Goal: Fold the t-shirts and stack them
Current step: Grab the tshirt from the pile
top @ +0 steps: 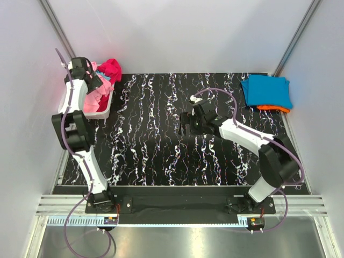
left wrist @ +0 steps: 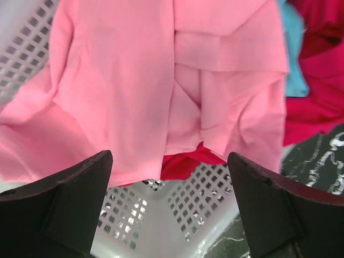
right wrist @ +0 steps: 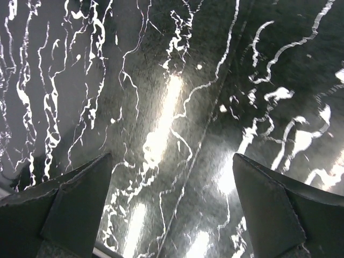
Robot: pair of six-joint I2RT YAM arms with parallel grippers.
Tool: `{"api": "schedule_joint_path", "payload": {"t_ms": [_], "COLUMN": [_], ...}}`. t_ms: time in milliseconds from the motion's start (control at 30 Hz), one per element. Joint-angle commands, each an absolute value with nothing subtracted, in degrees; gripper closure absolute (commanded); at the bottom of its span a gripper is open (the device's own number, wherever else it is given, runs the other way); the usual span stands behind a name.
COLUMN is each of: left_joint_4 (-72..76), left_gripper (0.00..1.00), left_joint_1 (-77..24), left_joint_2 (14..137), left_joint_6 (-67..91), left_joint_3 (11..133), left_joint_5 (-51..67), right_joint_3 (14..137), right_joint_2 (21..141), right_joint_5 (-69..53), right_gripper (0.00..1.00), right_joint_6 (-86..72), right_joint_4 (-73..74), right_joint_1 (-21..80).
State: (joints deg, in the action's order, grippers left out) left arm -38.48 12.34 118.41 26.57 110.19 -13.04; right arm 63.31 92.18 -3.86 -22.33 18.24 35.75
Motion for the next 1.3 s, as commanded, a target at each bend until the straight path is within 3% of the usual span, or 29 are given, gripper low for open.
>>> {"api": "schedule_joint_path", "payload": {"t_ms": [0, 333, 367, 467, 867, 1267], "left_joint_4": [-37.2, -36.8, -36.8, -36.8, -37.1, -37.4], "left_gripper": [0.06, 0.11, 0.22, 0.42, 1.0, 1.0], "left_joint_1": [12.5, 13.4, 13.4, 13.4, 13.4, 12.7], "left_joint_2": [120.8, 123.7, 123.7, 123.4, 120.2, 109.3], "left_joint_6": [26.2, 27.7, 27.9, 28.5, 29.3, 31.2], "left_joint_3": [114.3, 115.0, 115.0, 114.3, 111.6, 106.9], "left_joint_5": [-16.4, -18.5, -18.6, -19.0, -18.3, -12.8], "right_joint_3": [66.8, 67.6, 67.5, 67.1, 65.7, 65.8], "right_joint_2": [95.4, 99.6, 99.5, 99.1, 97.7, 93.3], "right_joint_5": [-6.0, -7.5, -7.6, -7.4, -6.9, -1.6], "right_gripper": [0.0, 0.0, 0.0, 0.0, 0.0, 0.0], "right_joint_6": [-21.1, -21.4, -21.4, -21.6, -22.2, -23.5], "right_joint_4": [15.7, 14.2, 14.2, 14.1, 14.2, 16.9], "right_joint_1": [36.4, 36.4, 36.5, 36.5, 36.4, 36.5]}}
